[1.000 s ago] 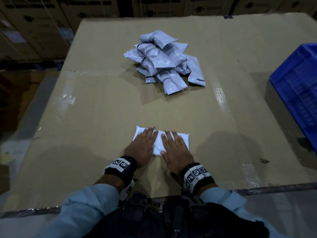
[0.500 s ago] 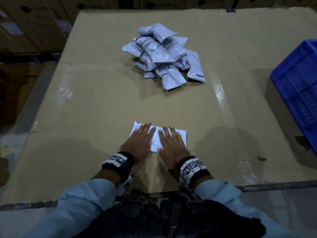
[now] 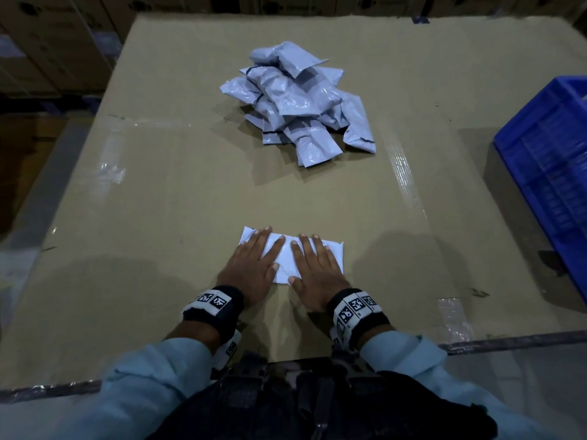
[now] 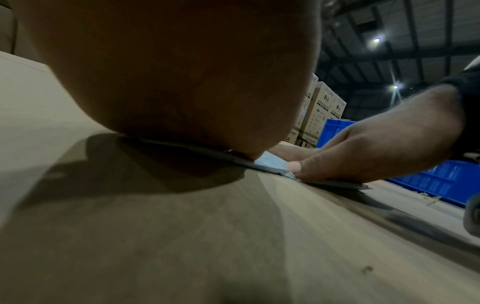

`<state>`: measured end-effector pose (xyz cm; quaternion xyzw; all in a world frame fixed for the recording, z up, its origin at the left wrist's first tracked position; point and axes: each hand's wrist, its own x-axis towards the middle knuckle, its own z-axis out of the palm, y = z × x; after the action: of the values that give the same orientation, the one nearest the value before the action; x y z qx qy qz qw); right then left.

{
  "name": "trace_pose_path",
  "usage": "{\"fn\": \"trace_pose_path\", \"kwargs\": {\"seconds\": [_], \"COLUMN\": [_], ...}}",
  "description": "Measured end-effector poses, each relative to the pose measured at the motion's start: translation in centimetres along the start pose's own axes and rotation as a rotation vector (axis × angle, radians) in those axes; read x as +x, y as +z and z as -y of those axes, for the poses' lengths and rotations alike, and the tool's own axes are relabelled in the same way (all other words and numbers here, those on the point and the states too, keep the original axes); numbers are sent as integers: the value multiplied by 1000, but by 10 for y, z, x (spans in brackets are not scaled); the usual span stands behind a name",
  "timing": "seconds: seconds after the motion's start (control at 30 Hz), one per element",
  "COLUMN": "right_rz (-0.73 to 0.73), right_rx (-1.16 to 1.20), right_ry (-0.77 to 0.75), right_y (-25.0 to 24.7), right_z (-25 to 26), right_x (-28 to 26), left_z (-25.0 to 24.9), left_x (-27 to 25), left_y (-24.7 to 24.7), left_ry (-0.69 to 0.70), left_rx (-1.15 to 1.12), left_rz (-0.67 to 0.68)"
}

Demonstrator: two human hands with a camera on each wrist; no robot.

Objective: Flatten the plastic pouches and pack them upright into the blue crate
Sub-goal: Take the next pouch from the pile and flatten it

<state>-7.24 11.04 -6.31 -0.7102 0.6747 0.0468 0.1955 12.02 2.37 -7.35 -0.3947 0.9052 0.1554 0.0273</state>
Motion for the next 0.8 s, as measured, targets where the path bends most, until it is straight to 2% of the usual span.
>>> {"fn": "trace_pose_path", "kwargs": {"seconds": [0.27,0.4,0.67,0.8], "right_rz": [-56,-19,-53,-47], "right_rx": [62,109,82,44], "right_ry": [52,125,233,241], "right_y": [-2,-5,-11,-17], "right_z": [-12,-22,-15,3], "right_x": [-4,-7,-15,-13], "left_z": [8,7,-1,-25], "left_x": [0,-2,-8,0], "left_y": [-1,1,-6,-21], "left_ry": [-125,-131,-143,-194], "left_rx": [-59,-45,33,165], "left_rz": [30,10,11,115]}}
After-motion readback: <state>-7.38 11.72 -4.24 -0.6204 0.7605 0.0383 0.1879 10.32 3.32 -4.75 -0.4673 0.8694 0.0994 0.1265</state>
